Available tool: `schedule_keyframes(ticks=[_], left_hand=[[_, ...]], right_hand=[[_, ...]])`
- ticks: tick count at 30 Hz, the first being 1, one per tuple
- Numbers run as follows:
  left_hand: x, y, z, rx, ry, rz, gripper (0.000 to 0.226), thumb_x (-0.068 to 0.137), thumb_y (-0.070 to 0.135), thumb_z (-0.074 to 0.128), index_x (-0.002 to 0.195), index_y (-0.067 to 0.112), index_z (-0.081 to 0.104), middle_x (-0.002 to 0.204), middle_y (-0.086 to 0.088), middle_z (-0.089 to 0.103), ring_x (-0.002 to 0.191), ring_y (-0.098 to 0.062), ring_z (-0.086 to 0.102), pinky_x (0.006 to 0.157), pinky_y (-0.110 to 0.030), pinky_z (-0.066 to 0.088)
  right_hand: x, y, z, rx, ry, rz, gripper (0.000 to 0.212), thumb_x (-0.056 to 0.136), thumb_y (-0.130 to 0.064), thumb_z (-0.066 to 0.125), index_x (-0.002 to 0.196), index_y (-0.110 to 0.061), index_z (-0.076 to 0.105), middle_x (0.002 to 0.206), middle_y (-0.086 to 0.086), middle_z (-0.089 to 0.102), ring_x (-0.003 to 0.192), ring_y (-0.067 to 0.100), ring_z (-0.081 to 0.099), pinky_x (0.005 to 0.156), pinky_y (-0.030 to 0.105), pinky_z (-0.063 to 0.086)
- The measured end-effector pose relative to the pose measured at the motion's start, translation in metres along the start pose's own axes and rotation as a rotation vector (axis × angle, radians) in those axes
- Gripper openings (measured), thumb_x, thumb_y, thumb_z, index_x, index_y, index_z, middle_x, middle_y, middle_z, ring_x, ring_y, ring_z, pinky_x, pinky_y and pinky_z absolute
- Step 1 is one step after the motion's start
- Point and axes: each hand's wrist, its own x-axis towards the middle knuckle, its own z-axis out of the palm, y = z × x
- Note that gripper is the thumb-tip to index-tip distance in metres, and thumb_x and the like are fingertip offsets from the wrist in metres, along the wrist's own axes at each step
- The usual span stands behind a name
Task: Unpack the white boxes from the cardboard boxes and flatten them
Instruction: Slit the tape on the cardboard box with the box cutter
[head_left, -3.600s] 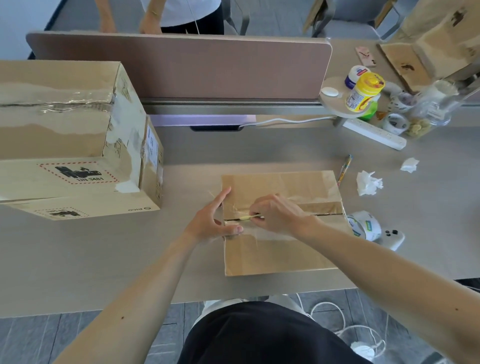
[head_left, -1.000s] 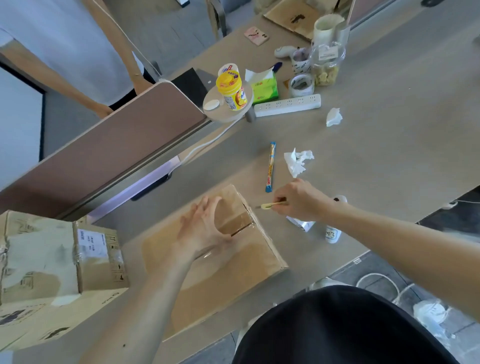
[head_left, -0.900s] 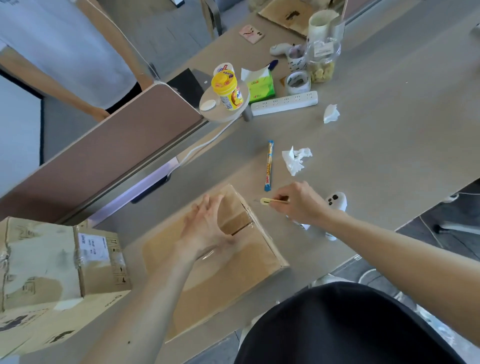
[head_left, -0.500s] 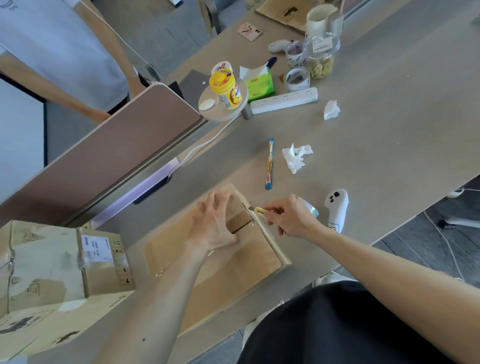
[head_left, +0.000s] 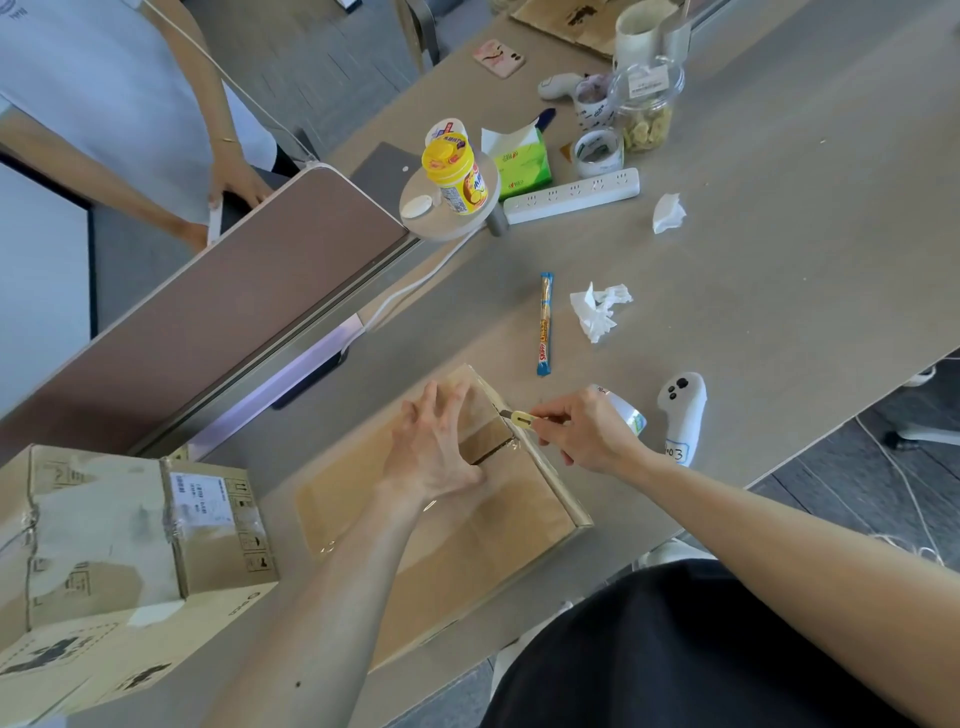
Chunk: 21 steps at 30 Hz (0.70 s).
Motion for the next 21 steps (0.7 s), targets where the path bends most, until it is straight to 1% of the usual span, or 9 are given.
schedule_keyframes(ticks=[2,5,7,9,12,14,15,18,21], left_hand=[[-0.001,0.0,0.0,0.009,-0.017,-0.006,0.114,0.057,0.045,0.072,0.15,0.042,0.006,0.162,-0.008,0.01,0.139,-0.046,0.022,0.11,-0.051,0.036],[-0.002,0.001,-0.001,0.02,-0.041,-0.028,0.112,0.062,0.043,0.074,0.153,0.04,0.008,0.164,-0.008,0.004,0.145,-0.047,0.015,0.114,-0.05,0.031],[-0.001,0.002,-0.002,0.024,-0.044,-0.031,0.112,0.062,0.043,0.074,0.153,0.039,0.009,0.165,-0.008,0.003,0.145,-0.047,0.013,0.114,-0.051,0.031],[-0.002,0.003,-0.001,0.026,-0.049,-0.036,0.112,0.062,0.044,0.074,0.154,0.039,0.009,0.165,-0.007,0.002,0.146,-0.047,0.012,0.113,-0.054,0.031],[-0.002,0.003,0.0,0.022,-0.058,-0.04,0.113,0.064,0.044,0.076,0.155,0.039,0.008,0.166,-0.006,0.0,0.147,-0.047,0.009,0.113,-0.056,0.031],[-0.002,0.003,0.0,0.018,-0.058,-0.041,0.113,0.064,0.044,0.076,0.154,0.039,0.008,0.166,-0.005,0.0,0.147,-0.046,0.009,0.113,-0.056,0.031],[-0.002,0.003,-0.001,0.018,-0.059,-0.041,0.113,0.064,0.044,0.076,0.154,0.04,0.008,0.166,-0.005,-0.001,0.147,-0.046,0.009,0.113,-0.056,0.031],[-0.003,0.003,-0.001,0.012,-0.059,-0.045,0.112,0.064,0.042,0.075,0.154,0.039,0.009,0.166,-0.004,-0.001,0.147,-0.045,0.009,0.113,-0.057,0.031],[-0.003,0.003,0.0,0.005,-0.058,-0.05,0.111,0.063,0.041,0.073,0.154,0.04,0.009,0.166,-0.004,-0.001,0.148,-0.045,0.009,0.113,-0.056,0.031]], right_hand=[[-0.001,0.0,0.002,0.007,-0.002,0.0,0.022,0.095,-0.014,0.058,0.083,-0.003,0.073,0.063,0.007,0.065,0.036,0.005,0.045,0.043,0.02,0.038],[-0.001,0.002,0.006,-0.009,0.015,-0.033,0.029,0.092,-0.015,0.061,0.069,0.002,0.065,0.045,-0.008,0.046,0.038,0.008,0.035,0.046,0.025,0.03],[0.0,0.003,0.007,-0.033,0.035,-0.062,0.035,0.092,-0.016,0.062,0.062,0.001,0.06,0.042,-0.009,0.041,0.04,0.009,0.031,0.045,0.025,0.026],[0.001,0.006,0.007,-0.041,0.035,-0.084,0.036,0.092,-0.016,0.062,0.061,0.002,0.061,0.046,0.0,0.045,0.041,0.009,0.03,0.045,0.023,0.024],[0.001,0.008,0.006,-0.055,0.019,-0.107,0.031,0.091,-0.016,0.061,0.069,0.006,0.067,0.06,0.021,0.057,0.043,0.009,0.031,0.045,0.025,0.025],[0.0,0.007,0.004,-0.071,0.008,-0.113,0.026,0.091,-0.013,0.06,0.076,0.006,0.07,0.065,0.023,0.061,0.044,0.009,0.032,0.044,0.024,0.026],[-0.001,0.005,0.001,-0.079,-0.001,-0.114,0.025,0.09,-0.012,0.059,0.077,0.005,0.072,0.062,0.019,0.061,0.043,0.009,0.033,0.043,0.021,0.026],[-0.004,0.001,-0.004,-0.109,-0.026,-0.113,0.023,0.089,-0.007,0.061,0.072,0.004,0.072,0.048,-0.008,0.051,0.043,0.007,0.042,0.043,0.014,0.028],[-0.007,0.001,-0.005,-0.122,-0.044,-0.125,0.025,0.088,-0.006,0.061,0.067,0.002,0.071,0.045,-0.013,0.047,0.046,0.006,0.044,0.046,0.016,0.028]])
